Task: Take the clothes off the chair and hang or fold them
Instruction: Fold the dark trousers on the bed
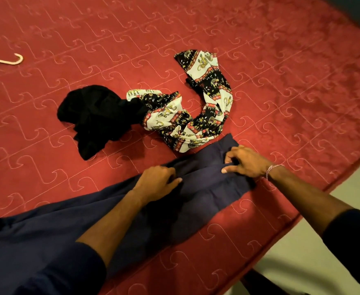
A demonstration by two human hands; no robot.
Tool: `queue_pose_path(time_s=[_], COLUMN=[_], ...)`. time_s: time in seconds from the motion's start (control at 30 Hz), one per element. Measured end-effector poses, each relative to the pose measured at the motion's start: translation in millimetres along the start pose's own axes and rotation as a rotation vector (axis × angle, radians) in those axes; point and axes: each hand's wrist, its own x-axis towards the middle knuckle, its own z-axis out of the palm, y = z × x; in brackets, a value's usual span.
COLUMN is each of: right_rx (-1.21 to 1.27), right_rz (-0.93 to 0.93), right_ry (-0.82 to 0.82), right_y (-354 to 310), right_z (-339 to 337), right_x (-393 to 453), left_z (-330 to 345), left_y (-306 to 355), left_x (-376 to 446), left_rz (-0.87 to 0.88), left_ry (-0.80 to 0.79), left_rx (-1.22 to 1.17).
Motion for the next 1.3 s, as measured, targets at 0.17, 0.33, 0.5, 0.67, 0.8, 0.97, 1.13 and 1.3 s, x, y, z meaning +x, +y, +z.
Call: queue_pose_path(time_s=[0.17, 0.33, 0.5, 0.67, 0.8, 0.97, 1.13, 1.3], right_rx=[0.154, 0.171, -0.13, -0.356, -0.506, -0.434, -0.417, -0.361], right_rz=[0.056, 0.178, 0.289, 0.365, 0.35, 0.23, 0.541, 0.357], right_ry=[-0.069, 0.031, 0.167, 0.28, 0.55, 0.518, 0.469, 0.599], right_y=[-10.0, -1.6, -8.5, -24.3, -43.7, -52.2, -89.6, -195.9], right_z=[-24.0, -50.0, -50.1, -8.1, 9.6, 37.2, 61.3, 90.3], right_x=[-6.8, 1.8, 26.3, 34.3, 26.5, 25.2, 36.9, 44.2], left_z=[-16.1, -38.3, -27.5, -8.9, -6.4, -9.1, -17.6, -28.3], left_y=[-7.8, -30.4, -55.1, -50.2, -40.4, -41.8, -79.3, -135.5], left_x=[5.1, 2.8, -15.7, -29.6, -35.1, -42.0, -78.9, -144.8], left_rz=[-0.064, -0.157, -0.285, -0.346, -0.369, -0.433, -0.446, -0.431], left_ry=[-0.313, -0.394, -0.03, 0.095, 0.189, 0.206, 0.099, 0.047], left_rx=[-0.066, -0.152, -0.179, -0.068, 0.011, 0.022, 0.034, 0.059])
